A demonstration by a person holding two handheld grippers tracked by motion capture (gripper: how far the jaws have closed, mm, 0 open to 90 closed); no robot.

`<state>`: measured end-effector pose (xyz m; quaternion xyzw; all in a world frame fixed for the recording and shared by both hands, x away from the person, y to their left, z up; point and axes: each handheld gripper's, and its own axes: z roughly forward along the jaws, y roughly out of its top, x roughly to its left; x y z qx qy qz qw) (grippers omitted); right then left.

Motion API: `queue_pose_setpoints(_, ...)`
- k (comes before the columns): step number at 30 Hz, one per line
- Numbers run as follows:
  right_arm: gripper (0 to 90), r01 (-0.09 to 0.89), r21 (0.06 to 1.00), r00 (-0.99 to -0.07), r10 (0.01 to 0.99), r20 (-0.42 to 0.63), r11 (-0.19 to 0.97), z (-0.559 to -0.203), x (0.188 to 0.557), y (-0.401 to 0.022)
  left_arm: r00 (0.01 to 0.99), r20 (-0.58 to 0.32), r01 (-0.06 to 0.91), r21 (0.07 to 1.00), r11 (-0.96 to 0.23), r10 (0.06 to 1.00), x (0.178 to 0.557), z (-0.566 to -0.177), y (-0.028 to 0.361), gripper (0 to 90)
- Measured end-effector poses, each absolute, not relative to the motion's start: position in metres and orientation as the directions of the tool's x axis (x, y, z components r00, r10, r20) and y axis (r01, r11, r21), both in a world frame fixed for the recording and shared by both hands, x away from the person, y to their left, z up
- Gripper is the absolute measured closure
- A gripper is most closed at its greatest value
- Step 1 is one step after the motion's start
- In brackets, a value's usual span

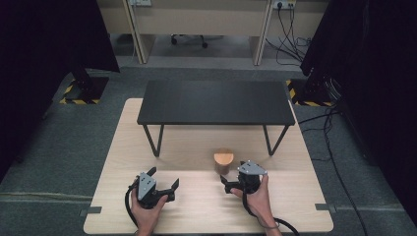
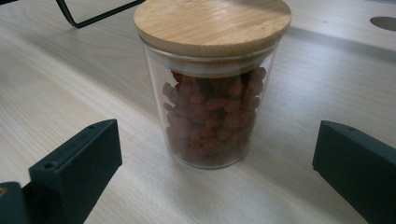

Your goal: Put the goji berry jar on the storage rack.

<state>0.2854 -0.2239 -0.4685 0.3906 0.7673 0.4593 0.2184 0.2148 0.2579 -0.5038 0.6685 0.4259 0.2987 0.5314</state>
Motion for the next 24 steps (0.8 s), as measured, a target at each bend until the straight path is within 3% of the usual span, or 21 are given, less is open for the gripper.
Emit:
queue_pose_setpoints(16,8.2,0.419,0.857,-0.613,0.790,0.022,0.301,-0.464,0.315,-0.207,0.460,-0.051,0.251,0.965,-0.075,0.886,0.215,-0.504,0.258,0.7)
queue_pose_setpoints(24,25.2,0.408,0.846,-0.633,0.774,-0.009,0.344,-0.462,0.326,-0.200,0.462,-0.051,0.251,0.965,-0.075,0.885,0.215,-0.504,0.258,0.7)
